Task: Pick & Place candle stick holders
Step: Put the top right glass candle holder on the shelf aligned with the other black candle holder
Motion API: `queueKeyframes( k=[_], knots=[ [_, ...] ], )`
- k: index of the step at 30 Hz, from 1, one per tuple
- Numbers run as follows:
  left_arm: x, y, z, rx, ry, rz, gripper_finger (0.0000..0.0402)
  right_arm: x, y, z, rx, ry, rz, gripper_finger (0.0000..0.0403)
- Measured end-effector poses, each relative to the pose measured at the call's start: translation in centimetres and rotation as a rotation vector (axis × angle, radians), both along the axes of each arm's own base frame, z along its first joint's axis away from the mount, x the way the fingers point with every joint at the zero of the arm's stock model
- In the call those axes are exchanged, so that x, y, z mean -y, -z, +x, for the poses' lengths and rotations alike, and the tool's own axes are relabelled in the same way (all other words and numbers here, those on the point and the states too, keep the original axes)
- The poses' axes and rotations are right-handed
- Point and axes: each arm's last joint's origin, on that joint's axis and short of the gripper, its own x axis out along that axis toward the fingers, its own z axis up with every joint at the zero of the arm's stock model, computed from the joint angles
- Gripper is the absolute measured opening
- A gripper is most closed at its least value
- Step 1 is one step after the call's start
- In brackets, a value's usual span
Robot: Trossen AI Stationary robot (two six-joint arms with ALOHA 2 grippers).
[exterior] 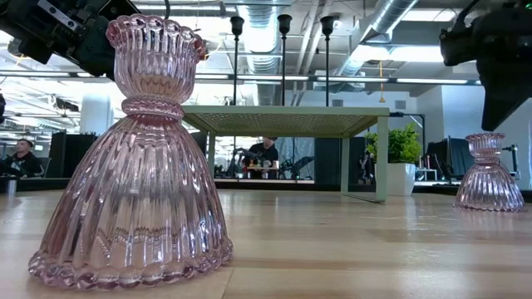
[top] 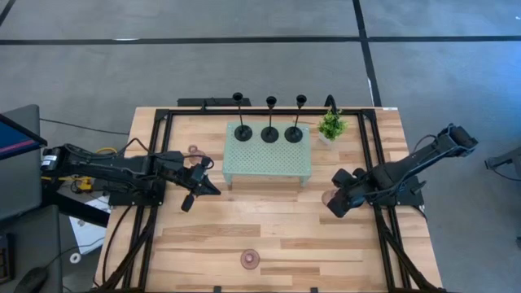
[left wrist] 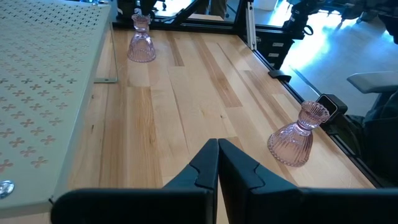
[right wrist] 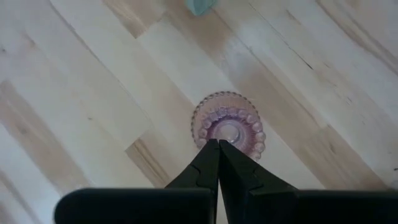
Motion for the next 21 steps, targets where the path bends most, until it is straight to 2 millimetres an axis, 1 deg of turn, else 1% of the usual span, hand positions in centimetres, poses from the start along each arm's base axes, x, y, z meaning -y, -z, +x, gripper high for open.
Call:
queueKeyframes(
  k=[5, 8, 10, 17, 21],
  knots=[
    [0.0, 0.0, 0.0, 0.0, 0.0, 0.0, 0.001, -0.4, 1.1, 0.8, -0.063, 0.001, -0.028, 0.0],
    [0.0, 0.0, 0.0, 0.0, 0.0, 0.0, 0.001, -0.8, 1.7, 1.4, -0.073, -0.012, -0.015, 0.0],
    [0.0, 0.0, 0.0, 0.0, 0.0, 0.0, 0.001, -1.1, 1.8, 1.9, -0.045, -0.031, 0.005, 0.0],
    [0.0, 0.0, 0.0, -0.001, 0.0, 0.0, 0.001, -2.2, 1.1, 4.1, 0.172, -0.149, 0.092, 0.0],
    [0.0, 0.0, 0.0, -0.001, 0.0, 0.0, 0.001, -2.6, 1.1, 4.8, 0.223, -0.188, 0.094, 0.0]
  ],
)
